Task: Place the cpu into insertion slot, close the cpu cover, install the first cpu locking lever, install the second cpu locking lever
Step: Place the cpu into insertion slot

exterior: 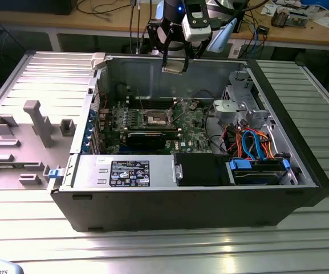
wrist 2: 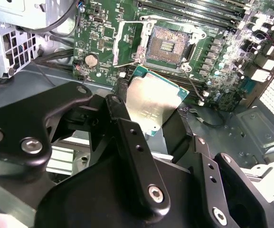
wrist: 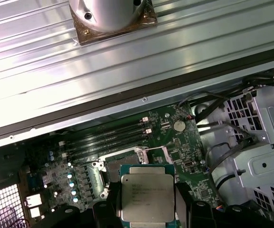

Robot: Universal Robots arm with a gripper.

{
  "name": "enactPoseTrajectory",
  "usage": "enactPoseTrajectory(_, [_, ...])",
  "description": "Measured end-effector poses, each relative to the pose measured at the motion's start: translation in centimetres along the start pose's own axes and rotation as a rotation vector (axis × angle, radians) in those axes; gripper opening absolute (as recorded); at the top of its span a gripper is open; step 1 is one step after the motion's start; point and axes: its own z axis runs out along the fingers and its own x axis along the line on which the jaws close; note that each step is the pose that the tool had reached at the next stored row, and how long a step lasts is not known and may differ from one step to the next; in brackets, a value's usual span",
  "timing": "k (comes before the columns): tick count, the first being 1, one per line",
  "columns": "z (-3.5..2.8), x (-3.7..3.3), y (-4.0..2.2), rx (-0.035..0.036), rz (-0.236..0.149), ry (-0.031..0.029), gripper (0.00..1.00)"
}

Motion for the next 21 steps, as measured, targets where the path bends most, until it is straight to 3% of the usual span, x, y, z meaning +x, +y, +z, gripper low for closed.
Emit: enactPoseTrajectory(21, [0.00,0.00,0.00,-0.0004,0.021,-0.0018,0.54])
